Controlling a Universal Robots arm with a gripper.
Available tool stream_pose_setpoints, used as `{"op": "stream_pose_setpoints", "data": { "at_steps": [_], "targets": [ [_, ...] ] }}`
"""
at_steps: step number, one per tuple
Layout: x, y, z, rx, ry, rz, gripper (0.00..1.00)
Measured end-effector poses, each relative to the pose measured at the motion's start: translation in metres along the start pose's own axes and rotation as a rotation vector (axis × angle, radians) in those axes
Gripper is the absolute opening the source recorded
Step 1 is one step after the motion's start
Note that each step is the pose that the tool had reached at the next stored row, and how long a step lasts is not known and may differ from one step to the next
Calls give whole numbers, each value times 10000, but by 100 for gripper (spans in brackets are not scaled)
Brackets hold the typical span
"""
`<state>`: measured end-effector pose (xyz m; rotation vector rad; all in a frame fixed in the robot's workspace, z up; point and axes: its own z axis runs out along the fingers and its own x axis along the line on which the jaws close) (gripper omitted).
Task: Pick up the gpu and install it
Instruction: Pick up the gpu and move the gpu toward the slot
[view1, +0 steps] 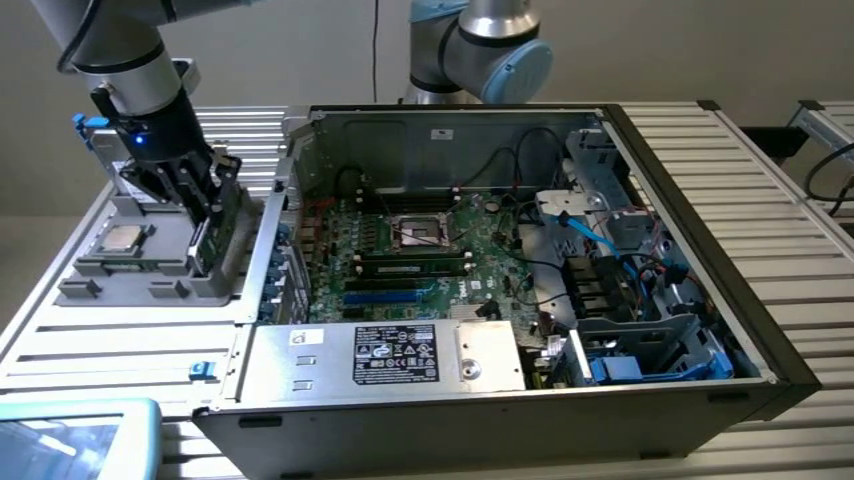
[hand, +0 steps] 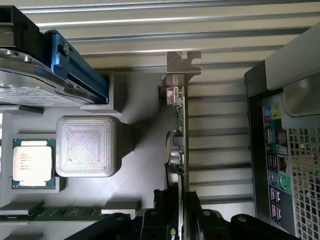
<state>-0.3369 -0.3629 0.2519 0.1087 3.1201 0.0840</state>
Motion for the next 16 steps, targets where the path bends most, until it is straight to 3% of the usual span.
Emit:
{"op": "stream_pose_setpoints", "data": {
  "at_steps": [16],
  "targets": [
    [8,59,-690,0,2,0,28]
  ]
}}
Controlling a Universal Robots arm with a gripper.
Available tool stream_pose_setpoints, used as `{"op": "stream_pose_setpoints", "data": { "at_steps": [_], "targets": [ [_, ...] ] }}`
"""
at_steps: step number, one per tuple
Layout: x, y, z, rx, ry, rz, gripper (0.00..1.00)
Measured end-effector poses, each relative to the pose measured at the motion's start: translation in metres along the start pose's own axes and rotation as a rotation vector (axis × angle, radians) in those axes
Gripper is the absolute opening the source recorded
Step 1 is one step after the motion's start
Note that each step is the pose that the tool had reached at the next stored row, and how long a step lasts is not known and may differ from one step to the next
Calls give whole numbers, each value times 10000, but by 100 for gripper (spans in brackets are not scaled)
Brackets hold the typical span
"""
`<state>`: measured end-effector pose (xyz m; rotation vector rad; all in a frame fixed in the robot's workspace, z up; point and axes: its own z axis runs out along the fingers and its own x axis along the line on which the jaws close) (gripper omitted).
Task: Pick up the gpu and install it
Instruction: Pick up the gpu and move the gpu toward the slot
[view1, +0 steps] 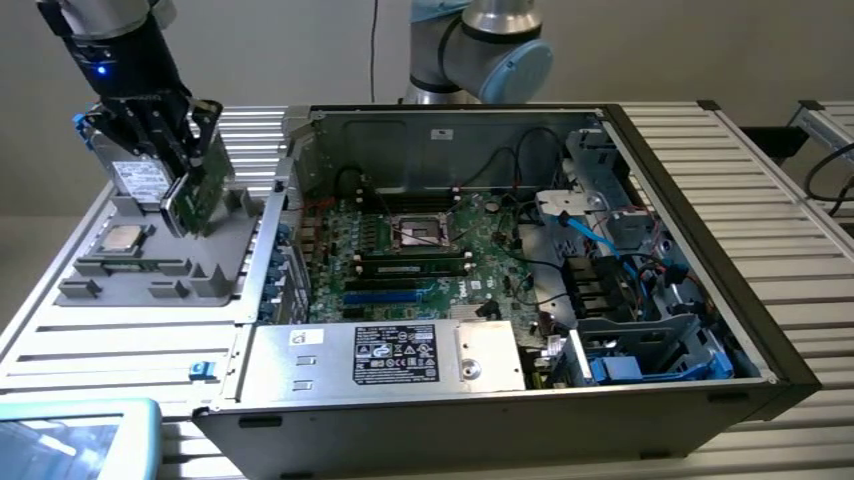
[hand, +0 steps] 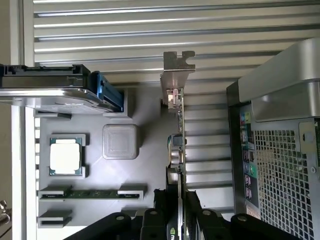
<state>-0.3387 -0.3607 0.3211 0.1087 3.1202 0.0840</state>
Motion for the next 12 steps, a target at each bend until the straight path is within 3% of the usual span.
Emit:
{"op": "stream_pose_setpoints", "data": {
  "at_steps": [12],
  "targets": [
    [-7,50,-544,1,1,0,28]
  ]
}}
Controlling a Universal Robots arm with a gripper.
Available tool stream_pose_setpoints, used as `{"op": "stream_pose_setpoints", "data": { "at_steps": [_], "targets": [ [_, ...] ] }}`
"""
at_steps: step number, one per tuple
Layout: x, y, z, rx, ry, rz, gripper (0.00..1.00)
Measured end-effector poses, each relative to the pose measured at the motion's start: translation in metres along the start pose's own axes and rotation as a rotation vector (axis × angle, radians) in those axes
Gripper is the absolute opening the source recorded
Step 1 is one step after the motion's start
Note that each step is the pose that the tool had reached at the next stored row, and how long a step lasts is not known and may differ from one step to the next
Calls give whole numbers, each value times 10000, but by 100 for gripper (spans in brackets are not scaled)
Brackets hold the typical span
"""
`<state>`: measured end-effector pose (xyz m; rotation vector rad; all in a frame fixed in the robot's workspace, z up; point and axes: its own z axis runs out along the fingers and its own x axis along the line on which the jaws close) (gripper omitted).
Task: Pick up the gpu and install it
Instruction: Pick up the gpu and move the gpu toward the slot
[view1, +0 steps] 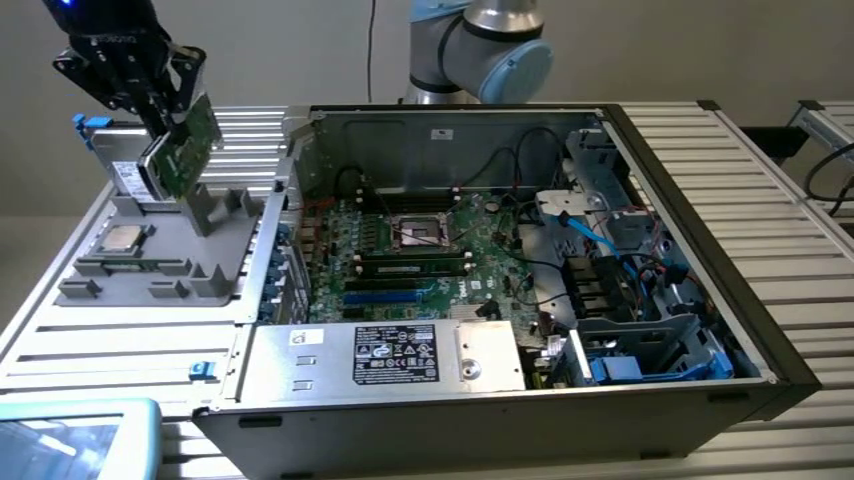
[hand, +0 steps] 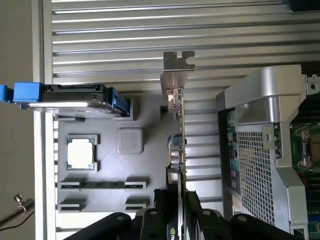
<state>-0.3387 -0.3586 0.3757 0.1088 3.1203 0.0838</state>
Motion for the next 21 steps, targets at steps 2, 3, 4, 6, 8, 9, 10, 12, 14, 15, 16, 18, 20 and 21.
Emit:
{"op": "stream_pose_setpoints", "data": {
  "at_steps": [2,3,4,6,8,9,10,12,14,15,16,18,20,21],
  "targets": [
    [-1,9,-91,-1,0,0,28],
    [-2,13,-136,0,0,0,28],
    [-2,18,-182,-1,-1,0,28],
    [-4,25,-271,-1,-2,0,28],
    [-5,32,-361,0,-1,0,28],
    [-5,36,-406,-1,-3,1,28],
    [-6,40,-453,-1,-3,0,28],
    [-7,49,-543,-1,-6,0,28],
    [-8,57,-632,-1,-7,0,28],
    [-9,62,-680,-1,-9,0,28],
    [-9,67,-725,0,-9,0,28],
    [-11,77,-815,-1,-12,0,28],
    [-11,87,-901,-2,-14,-1,28],
    [-11,93,-945,-2,-15,0,28]
  ]
}}
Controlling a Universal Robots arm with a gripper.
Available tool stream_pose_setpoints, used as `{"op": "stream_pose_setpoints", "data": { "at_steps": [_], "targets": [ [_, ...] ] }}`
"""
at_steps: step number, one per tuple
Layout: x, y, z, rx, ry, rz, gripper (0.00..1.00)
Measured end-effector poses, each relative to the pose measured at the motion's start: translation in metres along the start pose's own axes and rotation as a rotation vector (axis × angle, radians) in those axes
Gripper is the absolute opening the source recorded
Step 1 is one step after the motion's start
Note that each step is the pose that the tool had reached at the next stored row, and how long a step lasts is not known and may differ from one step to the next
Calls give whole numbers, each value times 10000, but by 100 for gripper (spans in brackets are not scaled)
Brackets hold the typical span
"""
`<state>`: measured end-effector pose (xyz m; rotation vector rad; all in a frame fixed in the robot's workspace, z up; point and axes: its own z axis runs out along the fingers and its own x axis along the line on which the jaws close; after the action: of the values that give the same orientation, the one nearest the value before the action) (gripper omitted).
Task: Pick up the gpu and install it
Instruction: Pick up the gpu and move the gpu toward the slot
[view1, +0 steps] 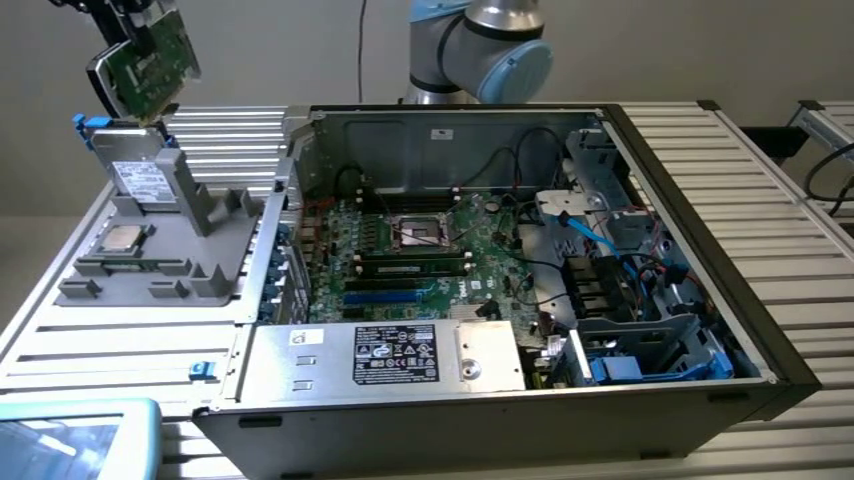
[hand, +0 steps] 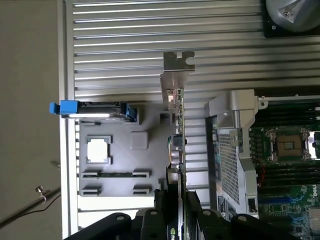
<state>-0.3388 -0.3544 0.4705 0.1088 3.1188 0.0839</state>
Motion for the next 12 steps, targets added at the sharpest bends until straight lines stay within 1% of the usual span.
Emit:
{"op": "stream_pose_setpoints", "data": {
  "at_steps": [1,2,7,9,12],
  "targets": [
    [0,5,-39,2,1,0,28],
    [-1,6,-50,0,-1,-1,28],
    [-1,7,-50,1,3,-19,28],
    [-9,8,-50,-3,17,-252,28],
    [-9,7,-49,-14,44,-798,28]
  ]
}}
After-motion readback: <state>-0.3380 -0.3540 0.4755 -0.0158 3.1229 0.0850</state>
